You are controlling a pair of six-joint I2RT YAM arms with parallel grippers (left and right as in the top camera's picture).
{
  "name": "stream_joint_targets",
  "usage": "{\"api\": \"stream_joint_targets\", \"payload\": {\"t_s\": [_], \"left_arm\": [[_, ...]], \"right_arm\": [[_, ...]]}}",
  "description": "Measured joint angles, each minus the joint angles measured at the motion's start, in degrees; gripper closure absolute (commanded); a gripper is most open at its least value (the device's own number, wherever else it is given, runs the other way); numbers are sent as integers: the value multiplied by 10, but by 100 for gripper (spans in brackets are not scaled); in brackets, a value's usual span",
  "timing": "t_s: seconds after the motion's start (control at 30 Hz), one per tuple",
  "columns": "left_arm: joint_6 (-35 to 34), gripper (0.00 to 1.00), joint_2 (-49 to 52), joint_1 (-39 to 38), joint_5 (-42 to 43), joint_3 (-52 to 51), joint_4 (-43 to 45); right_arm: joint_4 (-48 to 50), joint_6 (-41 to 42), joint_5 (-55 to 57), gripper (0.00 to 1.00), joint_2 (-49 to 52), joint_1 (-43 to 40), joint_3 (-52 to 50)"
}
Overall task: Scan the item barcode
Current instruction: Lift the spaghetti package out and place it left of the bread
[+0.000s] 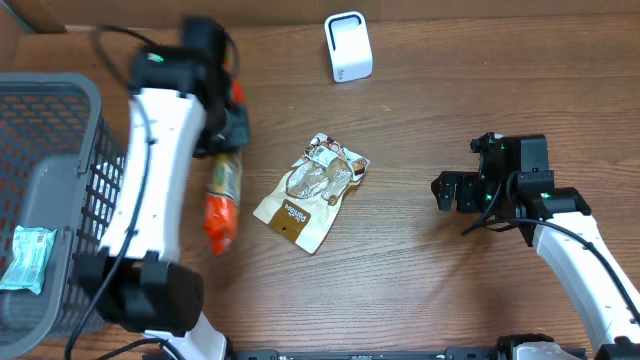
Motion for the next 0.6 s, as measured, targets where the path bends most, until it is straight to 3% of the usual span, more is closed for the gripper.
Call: {"api": "stream_joint_targets", "payload": {"t_s": [0.3,0.33,0.4,0.43,0.47,0.5,0.6], "left_arm": [[-32,92,5,-10,-70,-265,237],[-32,86,5,-10,-77,-284,255],[-30,43,5,-10,-90,-313,280],[-31,27,5,-10,-94,-321,284],[-31,6,5,-10,-99,-323,285],[-31,0,5,-10,-103,-323,289],[-32,0,5,-10,-110,-318,286]], "right_arm": [[0,0,0,0,0,0,0],[0,0,0,0,0,0,0],[0,0,0,0,0,0,0],[0,0,0,0,0,0,0],[0,0,0,0,0,0,0],[0,0,0,0,0,0,0],[0,0,0,0,0,0,0]]}}
